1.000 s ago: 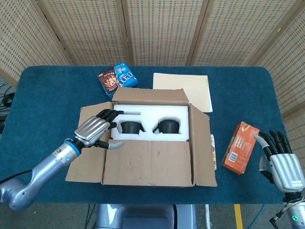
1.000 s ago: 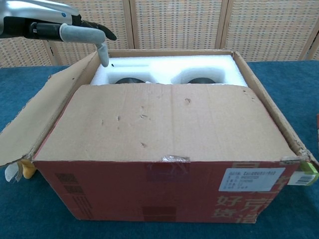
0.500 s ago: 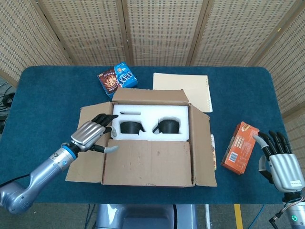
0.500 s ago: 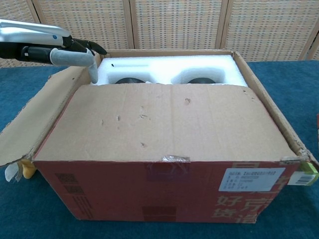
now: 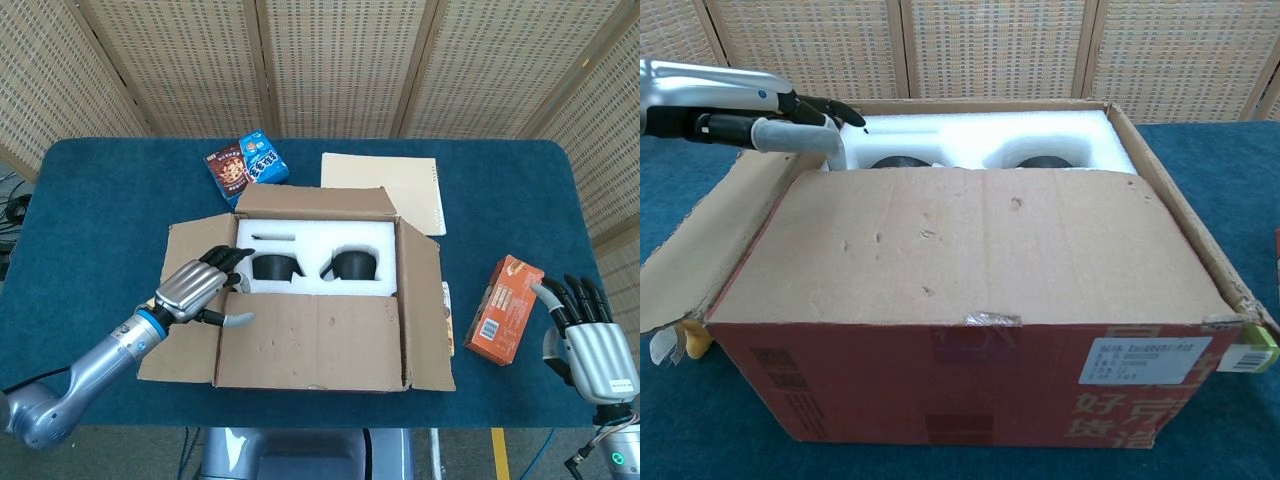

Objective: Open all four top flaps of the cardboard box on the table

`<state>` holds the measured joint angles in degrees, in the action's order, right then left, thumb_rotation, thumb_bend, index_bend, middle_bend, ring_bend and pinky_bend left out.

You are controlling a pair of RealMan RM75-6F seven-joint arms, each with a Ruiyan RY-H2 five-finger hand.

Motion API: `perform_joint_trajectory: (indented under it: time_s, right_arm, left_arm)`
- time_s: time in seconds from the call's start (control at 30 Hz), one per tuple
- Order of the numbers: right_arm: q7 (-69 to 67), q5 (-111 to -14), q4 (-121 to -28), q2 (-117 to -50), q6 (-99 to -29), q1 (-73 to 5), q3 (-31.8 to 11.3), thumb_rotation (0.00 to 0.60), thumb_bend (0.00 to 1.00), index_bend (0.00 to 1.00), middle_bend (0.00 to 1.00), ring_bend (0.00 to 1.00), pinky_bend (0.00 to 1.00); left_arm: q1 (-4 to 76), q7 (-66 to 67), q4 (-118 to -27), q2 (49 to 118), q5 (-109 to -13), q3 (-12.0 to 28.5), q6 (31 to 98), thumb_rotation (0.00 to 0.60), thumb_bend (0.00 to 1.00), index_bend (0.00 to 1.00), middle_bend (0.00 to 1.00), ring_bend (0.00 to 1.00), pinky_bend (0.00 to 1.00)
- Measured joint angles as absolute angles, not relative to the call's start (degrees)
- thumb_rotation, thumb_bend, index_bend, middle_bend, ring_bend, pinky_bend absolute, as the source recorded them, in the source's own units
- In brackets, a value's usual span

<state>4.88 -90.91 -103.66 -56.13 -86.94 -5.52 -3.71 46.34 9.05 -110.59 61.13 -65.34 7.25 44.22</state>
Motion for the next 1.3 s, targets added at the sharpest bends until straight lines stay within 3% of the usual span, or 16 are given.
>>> perform_joint_trajectory:
  time_s: [0.67, 1.0, 1.3]
  right_arm:
    - [4.54, -90.78, -103.34, -56.22, -86.43, -5.71, -3.81, 0.6, 0.82, 0.14, 0.14, 0.0, 0.0]
    - [4.8, -90.95, -103.6, -56.14, -86.59, -5.71, -3.85, 0.6, 0.82, 0.14, 0.14, 0.0, 0.0]
    - [5.1, -91.06, -103.85, -56.09, -86.53, -5.74, -3.83, 0.6, 0.82, 0.14, 0.14, 0.0, 0.0]
  left_arm:
    - [45.56, -5.16, -114.71, 56.72, -67.14, 9.56, 41.18, 0.062, 0.18, 0.4, 0.0, 0.0, 0.0]
    - [44.42, -26.84, -117.52, 50.74, -74.63, 12.79, 35.27, 0.063, 0.19, 0.4, 0.0, 0.0, 0.0]
    - [43.15, -49.51, -119.11, 46.47, -87.94, 13.59, 35.19, 0.062, 0.21, 0.4, 0.0, 0.0, 0.0]
